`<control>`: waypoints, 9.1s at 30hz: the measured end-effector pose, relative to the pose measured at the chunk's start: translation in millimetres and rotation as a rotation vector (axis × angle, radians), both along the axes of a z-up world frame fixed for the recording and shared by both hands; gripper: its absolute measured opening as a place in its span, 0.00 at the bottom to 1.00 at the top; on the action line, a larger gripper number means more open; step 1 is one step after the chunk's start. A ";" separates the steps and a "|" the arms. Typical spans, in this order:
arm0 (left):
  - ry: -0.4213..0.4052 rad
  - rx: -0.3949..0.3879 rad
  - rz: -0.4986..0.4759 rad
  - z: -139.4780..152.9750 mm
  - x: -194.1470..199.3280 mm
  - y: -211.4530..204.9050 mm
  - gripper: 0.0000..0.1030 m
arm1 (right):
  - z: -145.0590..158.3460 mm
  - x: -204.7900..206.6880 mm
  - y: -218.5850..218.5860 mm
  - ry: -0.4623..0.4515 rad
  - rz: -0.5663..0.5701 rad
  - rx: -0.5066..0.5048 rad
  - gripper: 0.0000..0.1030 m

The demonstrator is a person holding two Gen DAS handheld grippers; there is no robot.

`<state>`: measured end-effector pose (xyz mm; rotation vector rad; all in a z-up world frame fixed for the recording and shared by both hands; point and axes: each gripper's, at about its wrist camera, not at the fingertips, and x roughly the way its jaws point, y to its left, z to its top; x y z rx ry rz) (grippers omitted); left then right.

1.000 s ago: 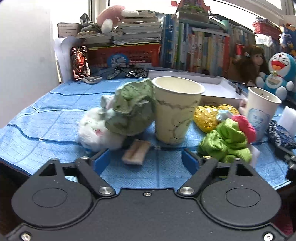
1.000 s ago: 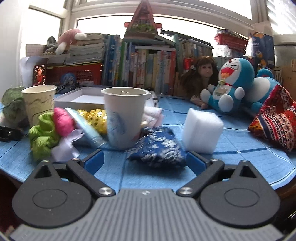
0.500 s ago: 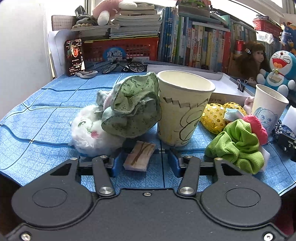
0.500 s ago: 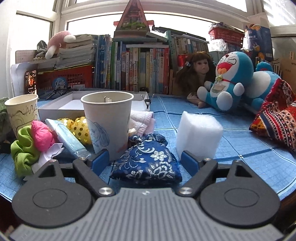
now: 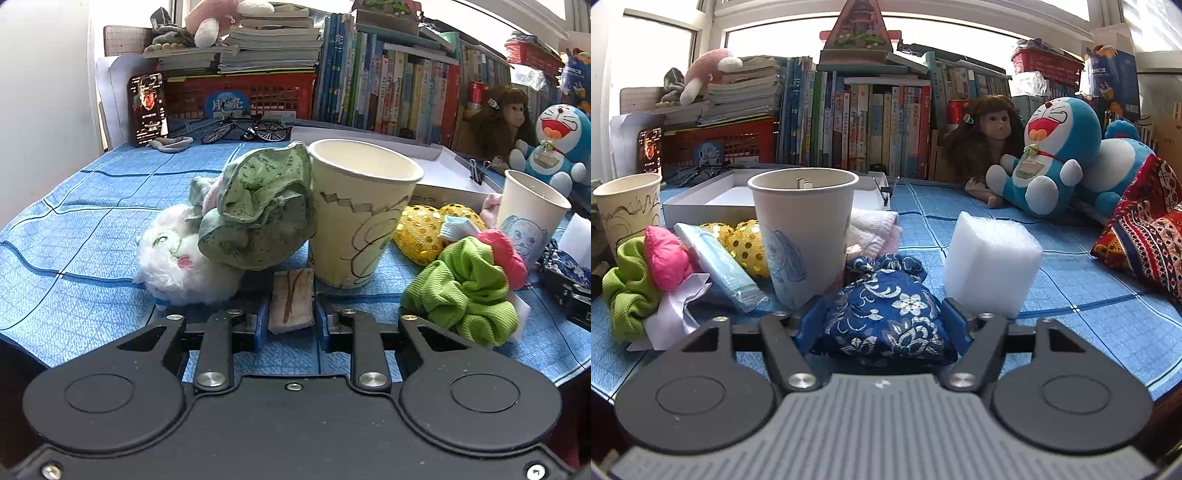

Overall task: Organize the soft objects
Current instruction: 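Carry the pouch and packet into the white tray and open both tools, then withdraw both open tools from the tray back toward the table items, then grasp the green scrunchie with the left tool while the right tool grasps the white crumpled paper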

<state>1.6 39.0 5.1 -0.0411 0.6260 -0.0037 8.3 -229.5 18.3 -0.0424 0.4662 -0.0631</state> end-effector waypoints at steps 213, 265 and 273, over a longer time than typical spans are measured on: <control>0.114 -0.068 -0.349 48.6 7.0 -55.0 0.30 | 37.6 -1.4 65.4 0.246 0.435 0.218 0.50; 0.065 -0.026 -0.374 44.3 -3.7 -69.6 0.27 | 39.5 9.9 28.5 0.244 0.266 0.405 0.68; 0.023 -0.036 -0.365 61.4 -5.9 -61.7 0.17 | 36.8 14.8 46.7 0.251 0.285 0.349 0.68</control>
